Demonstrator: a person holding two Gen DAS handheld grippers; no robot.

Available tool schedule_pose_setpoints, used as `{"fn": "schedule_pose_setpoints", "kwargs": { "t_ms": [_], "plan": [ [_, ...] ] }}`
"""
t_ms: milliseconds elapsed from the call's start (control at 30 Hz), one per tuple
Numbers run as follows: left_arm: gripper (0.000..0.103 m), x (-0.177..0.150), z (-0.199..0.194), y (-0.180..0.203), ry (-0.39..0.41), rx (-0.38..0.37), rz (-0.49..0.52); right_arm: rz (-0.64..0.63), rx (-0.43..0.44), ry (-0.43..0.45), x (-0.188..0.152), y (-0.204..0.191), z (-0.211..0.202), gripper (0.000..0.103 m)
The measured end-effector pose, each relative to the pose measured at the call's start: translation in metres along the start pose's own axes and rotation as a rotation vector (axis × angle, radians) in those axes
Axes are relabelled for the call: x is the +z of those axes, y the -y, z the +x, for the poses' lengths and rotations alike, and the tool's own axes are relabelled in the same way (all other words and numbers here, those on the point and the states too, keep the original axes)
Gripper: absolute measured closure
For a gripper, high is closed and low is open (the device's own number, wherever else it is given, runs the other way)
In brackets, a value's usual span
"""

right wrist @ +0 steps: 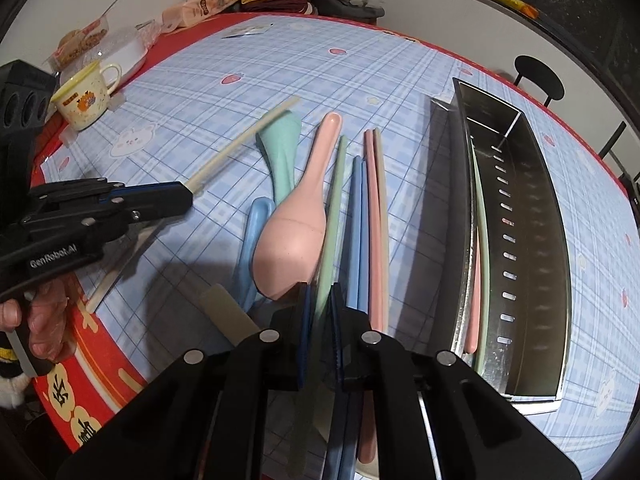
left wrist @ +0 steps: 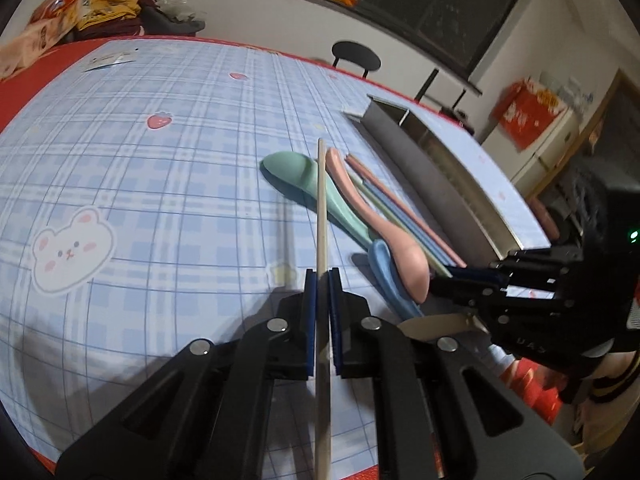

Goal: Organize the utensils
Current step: 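Grasp a beige chopstick with the left tool while the right tool grasps a green chopstick, then carry both held chopsticks to the steel tray and lower them in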

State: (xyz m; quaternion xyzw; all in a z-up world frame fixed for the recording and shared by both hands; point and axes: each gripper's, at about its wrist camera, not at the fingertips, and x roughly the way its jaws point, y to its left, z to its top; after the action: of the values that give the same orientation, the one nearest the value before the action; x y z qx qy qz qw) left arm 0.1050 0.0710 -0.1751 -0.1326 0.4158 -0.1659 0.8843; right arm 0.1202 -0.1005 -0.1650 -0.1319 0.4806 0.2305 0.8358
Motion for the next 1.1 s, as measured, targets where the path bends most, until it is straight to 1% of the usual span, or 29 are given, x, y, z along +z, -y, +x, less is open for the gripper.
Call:
{"fn": "schedule_pose_setpoints", "kwargs": {
  "t_ms": [33, 200, 300, 400, 500, 600, 767, 933, 1067, 1100],
  "plan": [
    [0.093, 0.000, -0.002, 0.000, 0.014, -0.007, -0.001, 0.009, 0.001, 0.005, 0.000, 0.002, 0.000, 0.096],
    [0.093, -0.002, -0.008, 0.005, 0.040, -0.011, 0.019, 0.055, 0.015, 0.050, -0.004, 0.006, -0.004, 0.096],
    [0.093, -0.003, -0.012, 0.002, 0.057, -0.033, 0.002, 0.084, 0.030, 0.098, -0.008, 0.006, -0.010, 0.096],
    [0.093, -0.004, -0.019, -0.005, 0.090, -0.085, -0.027, 0.126, 0.065, 0.153, -0.013, 0.009, -0.016, 0.096],
    [0.093, -0.004, -0.021, -0.009, 0.097, -0.092, -0.050, 0.167, 0.122, 0.222, -0.019, 0.012, -0.025, 0.096],
    [0.093, -0.004, -0.022, -0.007, 0.098, -0.087, -0.049, 0.175, 0.146, 0.251, -0.023, 0.015, -0.034, 0.096],
    [0.093, -0.006, -0.024, -0.008, 0.109, -0.076, -0.063, 0.202, 0.145, 0.292, -0.028, 0.031, -0.048, 0.096],
    [0.093, -0.008, -0.027, -0.008, 0.119, -0.058, -0.078, 0.238, 0.139, 0.338, -0.035, 0.060, -0.059, 0.096],
    [0.093, -0.008, -0.029, -0.005, 0.123, -0.029, -0.069, 0.268, 0.134, 0.370, -0.035, 0.087, -0.063, 0.096],
    [0.093, -0.009, -0.029, -0.003, 0.126, -0.012, -0.067, 0.275, 0.133, 0.381, -0.032, 0.096, -0.064, 0.096]
  ]
}}
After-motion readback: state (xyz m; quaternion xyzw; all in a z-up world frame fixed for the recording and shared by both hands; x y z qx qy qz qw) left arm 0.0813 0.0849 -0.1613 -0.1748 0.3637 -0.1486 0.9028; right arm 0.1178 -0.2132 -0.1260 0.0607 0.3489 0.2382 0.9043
